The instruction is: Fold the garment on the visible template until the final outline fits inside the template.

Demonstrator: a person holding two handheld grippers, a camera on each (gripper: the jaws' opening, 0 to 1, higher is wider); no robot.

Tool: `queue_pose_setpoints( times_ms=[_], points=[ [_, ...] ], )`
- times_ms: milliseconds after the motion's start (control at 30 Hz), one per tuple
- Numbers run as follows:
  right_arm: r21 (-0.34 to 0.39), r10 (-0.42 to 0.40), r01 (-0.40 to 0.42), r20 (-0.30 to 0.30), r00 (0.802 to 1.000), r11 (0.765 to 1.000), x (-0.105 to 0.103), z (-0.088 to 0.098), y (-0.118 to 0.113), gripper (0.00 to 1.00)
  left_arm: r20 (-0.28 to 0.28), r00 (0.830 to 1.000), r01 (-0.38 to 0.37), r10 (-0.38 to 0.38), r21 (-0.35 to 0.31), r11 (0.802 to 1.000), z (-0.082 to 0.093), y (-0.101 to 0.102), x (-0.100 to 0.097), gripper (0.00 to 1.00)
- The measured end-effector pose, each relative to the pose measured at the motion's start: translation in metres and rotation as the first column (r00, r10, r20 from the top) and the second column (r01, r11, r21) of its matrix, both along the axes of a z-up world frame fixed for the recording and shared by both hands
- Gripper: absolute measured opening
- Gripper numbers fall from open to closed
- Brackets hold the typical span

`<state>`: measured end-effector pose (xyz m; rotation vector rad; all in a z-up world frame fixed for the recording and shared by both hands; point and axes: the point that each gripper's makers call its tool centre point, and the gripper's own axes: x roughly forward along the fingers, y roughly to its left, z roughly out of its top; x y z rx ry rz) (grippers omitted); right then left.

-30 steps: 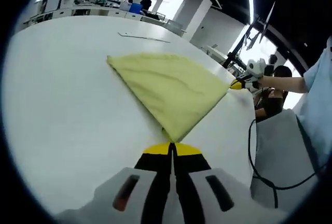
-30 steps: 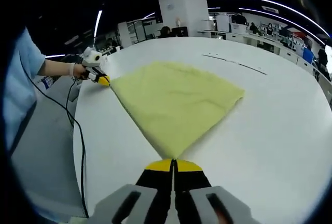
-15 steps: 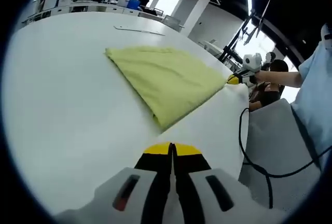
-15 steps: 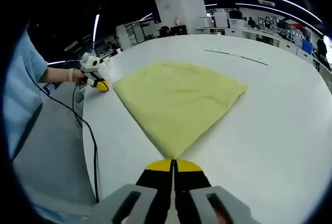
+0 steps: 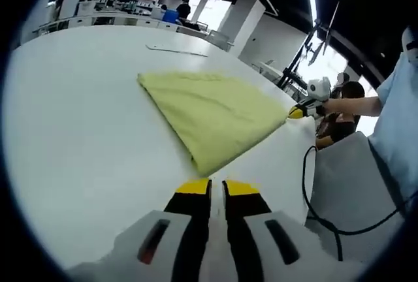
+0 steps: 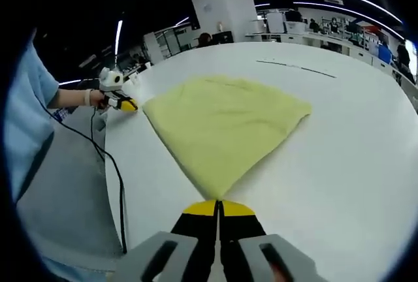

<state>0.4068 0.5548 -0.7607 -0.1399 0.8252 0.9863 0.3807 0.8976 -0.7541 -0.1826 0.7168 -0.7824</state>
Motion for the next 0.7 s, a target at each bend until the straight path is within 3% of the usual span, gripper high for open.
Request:
queue_pose_setpoints(
  times_ms=[133, 167, 300, 367, 700],
  points=[
    [-0.001, 0.000, 0.000, 0.000, 1.000, 1.000, 0.000, 0.000, 0.000, 0.00, 0.007, 1.000, -0.006, 0.006, 0.042, 0.999, -0.008, -0.002, 0.010, 0.20],
    [-0.001, 0.000, 0.000, 0.000, 1.000, 1.000, 0.000, 0.000, 0.000, 0.00, 0.029, 1.000, -0.014, 0.013, 0.038, 0.999, -0.007, -0.003, 0.015, 0.18],
    [-0.004, 0.003, -0.003, 0.002, 1.000, 1.000, 0.000, 0.000, 0.000, 0.00, 0.018, 0.999, -0.028, 0.027, 0.037, 0.999, -0.006, -0.002, 0.018, 0.15],
    [-0.007, 0.002, -0.002, 0.001, 1.000, 1.000, 0.000, 0.000, -0.001, 0.00, 0.008, 1.000, -0.016, 0.016, 0.023, 1.000, -0.005, -0.004, 0.016, 0.00],
    [-0.011, -0.008, 0.008, -0.004, 1.000, 1.000, -0.001, 0.000, -0.004, 0.00, -0.013, 1.000, -0.018, 0.018, 0.006, 1.000, -0.008, -0.004, 0.004, 0.00]
  ],
)
